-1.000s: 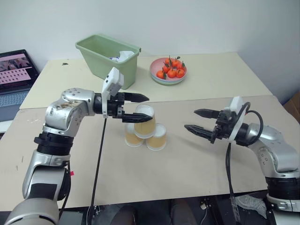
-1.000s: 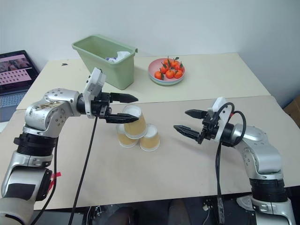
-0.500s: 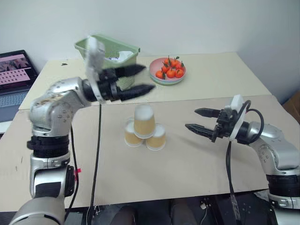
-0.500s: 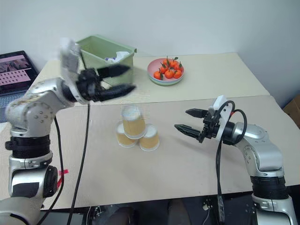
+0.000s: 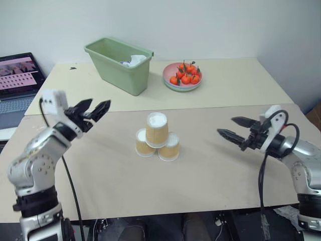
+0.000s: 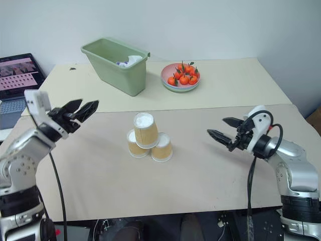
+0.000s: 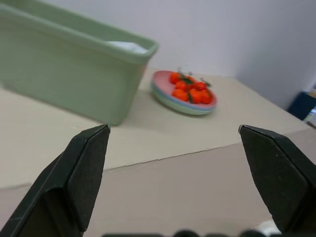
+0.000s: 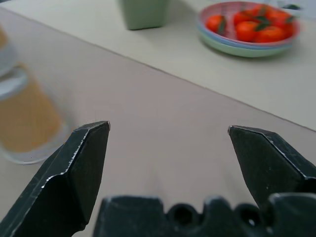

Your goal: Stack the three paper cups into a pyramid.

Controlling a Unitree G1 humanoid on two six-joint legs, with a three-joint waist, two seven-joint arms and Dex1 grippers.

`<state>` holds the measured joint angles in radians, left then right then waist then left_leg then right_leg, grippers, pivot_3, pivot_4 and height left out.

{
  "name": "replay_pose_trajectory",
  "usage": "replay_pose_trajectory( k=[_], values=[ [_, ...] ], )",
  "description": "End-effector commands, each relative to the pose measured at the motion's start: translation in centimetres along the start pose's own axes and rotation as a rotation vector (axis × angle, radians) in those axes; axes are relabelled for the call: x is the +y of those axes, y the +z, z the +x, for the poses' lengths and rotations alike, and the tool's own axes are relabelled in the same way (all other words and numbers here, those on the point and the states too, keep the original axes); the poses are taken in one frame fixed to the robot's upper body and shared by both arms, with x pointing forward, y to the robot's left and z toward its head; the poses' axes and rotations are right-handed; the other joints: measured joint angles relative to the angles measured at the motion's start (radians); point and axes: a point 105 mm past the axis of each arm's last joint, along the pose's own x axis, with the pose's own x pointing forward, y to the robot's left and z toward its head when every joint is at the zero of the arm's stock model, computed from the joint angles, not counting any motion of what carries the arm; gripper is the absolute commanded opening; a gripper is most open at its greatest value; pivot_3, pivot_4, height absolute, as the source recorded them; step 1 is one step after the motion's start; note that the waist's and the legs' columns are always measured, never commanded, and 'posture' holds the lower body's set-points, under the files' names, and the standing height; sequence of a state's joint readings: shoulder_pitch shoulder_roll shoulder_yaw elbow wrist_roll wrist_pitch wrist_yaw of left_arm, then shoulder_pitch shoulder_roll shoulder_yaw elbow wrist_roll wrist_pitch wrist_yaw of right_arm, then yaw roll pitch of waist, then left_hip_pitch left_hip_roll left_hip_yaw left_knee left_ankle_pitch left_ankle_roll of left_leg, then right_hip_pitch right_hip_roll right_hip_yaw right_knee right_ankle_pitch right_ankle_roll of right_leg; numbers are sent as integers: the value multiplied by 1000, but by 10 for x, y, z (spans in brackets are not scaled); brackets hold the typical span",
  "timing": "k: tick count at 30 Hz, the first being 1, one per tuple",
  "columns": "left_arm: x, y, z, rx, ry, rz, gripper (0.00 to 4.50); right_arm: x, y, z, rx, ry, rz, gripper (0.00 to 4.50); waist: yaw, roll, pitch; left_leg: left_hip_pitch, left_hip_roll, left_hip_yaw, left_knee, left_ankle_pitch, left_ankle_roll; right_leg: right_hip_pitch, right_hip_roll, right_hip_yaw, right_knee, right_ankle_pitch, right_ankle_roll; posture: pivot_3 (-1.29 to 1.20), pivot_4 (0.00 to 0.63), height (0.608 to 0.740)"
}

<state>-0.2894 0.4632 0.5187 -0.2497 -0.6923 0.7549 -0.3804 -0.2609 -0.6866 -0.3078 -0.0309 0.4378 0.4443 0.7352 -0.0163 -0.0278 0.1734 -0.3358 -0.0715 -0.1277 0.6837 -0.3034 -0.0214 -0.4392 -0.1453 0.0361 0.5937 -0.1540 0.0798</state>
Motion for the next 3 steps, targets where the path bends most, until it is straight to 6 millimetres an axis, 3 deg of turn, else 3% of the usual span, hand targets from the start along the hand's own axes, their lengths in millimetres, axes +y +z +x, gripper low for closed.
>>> replay_pose_trajectory(
  k=[1, 3],
  values=[
    [19, -4, -14, -30, 119, 61, 4469, -33, -7, -9, -7, -229, -7, 4500, 0, 0, 0, 0, 0, 0, 0, 0, 0, 0, 0, 0, -1, 0, 0, 0, 150, 727],
    [22, -26, -21, 24, 132, 58, 4469, -48, -16, -9, 10, -331, -3, 4500, 2, 0, 0, 0, 0, 1, 0, 0, 0, 0, 0, 1, 0, 0, 0, 0, 150, 727]
  ],
)
